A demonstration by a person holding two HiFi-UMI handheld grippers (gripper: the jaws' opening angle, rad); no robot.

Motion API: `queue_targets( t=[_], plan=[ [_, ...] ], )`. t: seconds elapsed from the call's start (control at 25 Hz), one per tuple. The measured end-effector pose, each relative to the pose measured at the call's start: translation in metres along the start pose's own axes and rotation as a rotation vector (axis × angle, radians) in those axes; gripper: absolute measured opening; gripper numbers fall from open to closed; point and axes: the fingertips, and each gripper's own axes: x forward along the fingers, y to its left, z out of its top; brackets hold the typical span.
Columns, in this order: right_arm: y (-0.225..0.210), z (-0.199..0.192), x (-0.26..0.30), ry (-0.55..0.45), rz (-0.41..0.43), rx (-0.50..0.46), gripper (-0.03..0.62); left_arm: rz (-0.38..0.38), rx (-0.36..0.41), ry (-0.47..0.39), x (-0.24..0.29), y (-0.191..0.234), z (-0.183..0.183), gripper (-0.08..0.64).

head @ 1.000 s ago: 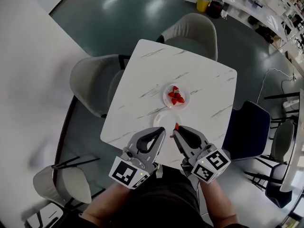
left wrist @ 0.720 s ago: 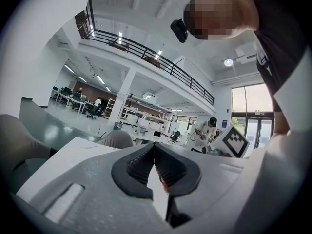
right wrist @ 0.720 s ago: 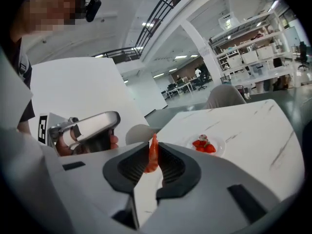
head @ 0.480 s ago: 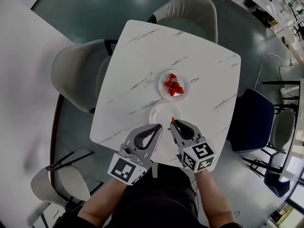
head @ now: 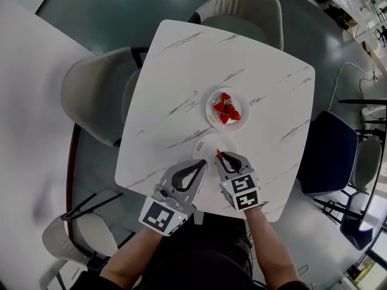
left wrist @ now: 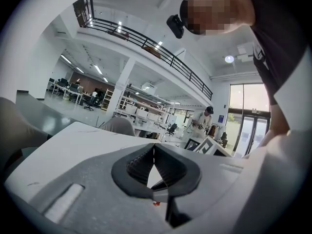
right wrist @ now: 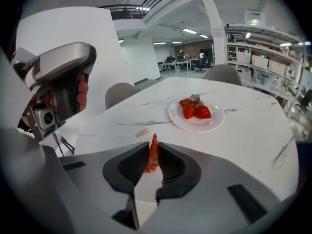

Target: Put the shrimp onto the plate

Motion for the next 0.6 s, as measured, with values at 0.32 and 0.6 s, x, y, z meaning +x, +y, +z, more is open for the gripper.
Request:
queue_targets(
  t=[0.32,0.6],
  plan=[
    [-0.001,-0.015,0.020,0.168,-0.078,-0.261,0.060,0.010,-0.007,0.019,0.002,0.013,-0.010,0.008],
    [0.000,-0.017,0.023,0.235,-0.079,-0.311,0.061,0.027,-0.023,0.040,0.000,0.018,-0.010,0.008]
  ],
)
